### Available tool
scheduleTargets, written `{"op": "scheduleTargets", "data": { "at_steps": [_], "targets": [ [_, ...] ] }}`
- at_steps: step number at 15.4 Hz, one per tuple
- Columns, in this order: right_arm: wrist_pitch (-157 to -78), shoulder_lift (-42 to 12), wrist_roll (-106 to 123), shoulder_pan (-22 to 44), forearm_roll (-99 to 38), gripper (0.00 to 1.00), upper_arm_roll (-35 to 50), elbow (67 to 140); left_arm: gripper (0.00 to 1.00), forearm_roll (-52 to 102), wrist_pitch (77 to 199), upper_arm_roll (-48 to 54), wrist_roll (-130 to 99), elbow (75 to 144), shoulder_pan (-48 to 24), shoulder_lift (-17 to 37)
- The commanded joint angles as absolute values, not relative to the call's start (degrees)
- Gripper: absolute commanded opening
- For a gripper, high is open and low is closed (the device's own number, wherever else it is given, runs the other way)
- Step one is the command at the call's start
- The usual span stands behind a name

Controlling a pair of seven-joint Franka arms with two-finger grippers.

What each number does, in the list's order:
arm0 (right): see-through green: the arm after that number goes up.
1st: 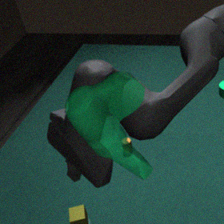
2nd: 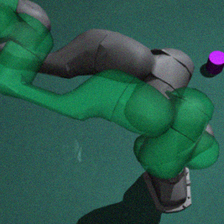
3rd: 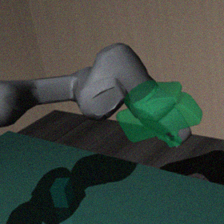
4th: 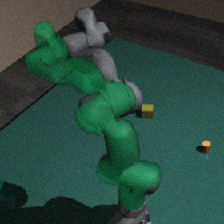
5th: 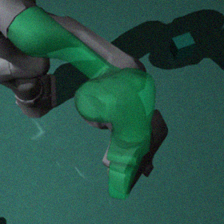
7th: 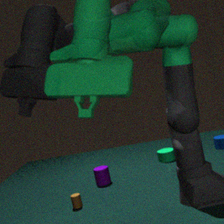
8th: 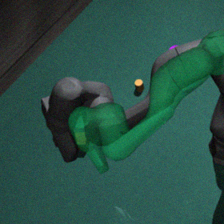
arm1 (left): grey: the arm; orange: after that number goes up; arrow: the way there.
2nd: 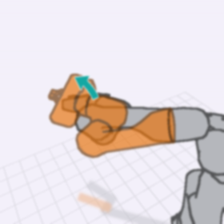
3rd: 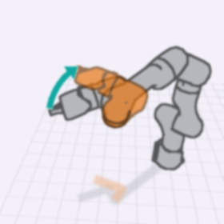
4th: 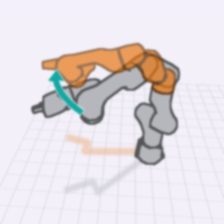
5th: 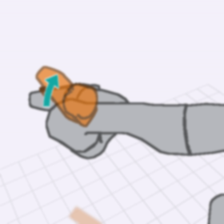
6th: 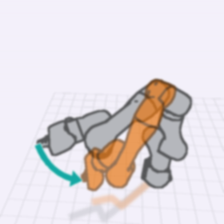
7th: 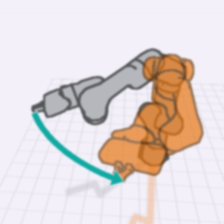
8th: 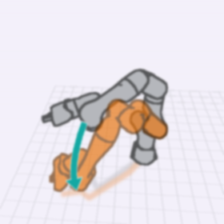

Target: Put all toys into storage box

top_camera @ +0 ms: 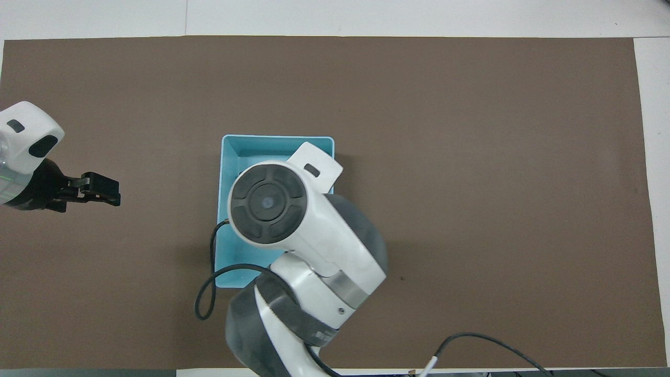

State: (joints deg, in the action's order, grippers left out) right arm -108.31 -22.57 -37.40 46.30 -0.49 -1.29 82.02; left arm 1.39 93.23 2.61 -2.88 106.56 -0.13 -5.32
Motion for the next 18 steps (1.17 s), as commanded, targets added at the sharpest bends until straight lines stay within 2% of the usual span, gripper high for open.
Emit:
{"op": "scheduleTargets", "data": {
  "at_steps": [1, 3, 4, 6, 8, 10, 14, 18],
  "targets": [
    [-112.73, -33.04, -41.22, 49.74, 2.27, 0.00, -1.67, 73.65, 1.00, 1.58, 92.46, 2.11, 1.32, 106.79, 0.79, -5.54],
    [-116.00, -33.05, -41.31, 50.10, 2.90, 0.00, -1.67, 76.71, 1.00, 1.49, 92.72, 1.93, 1.67, 104.52, 1.14, -4.49],
    [-115.93, -32.79, -41.40, 50.18, 2.81, 0.99, -1.67, 77.25, 1.00, 1.15, 91.77, 1.93, 1.58, 101.72, 0.79, -1.96],
    [-113.40, -32.52, -42.97, 50.10, 2.55, 1.00, -1.67, 76.73, 1.00, 0.88, 89.40, 1.85, 1.67, 94.69, 0.70, 3.49],
    [-111.71, -32.17, -43.33, 49.49, 2.46, 1.00, -1.76, 76.12, 1.00, 1.05, 89.30, 1.85, 1.58, 93.34, 0.35, 4.04],
    [-111.10, -29.29, -43.33, 47.56, 2.55, 1.00, -2.98, 76.55, 1.00, 1.05, 88.77, 2.02, 1.50, 94.04, 0.18, 3.43],
    [-105.04, -21.20, -36.60, 36.42, 2.81, 1.00, -3.60, 77.51, 1.00, 0.97, 87.19, 1.93, 1.67, 94.83, -0.09, 1.85],
    [-104.94, -18.46, -24.19, 25.60, 2.81, 1.00, -3.69, 77.52, 1.00, 0.97, 86.83, 2.02, 1.49, 96.23, -0.97, 0.27]
  ]
}}
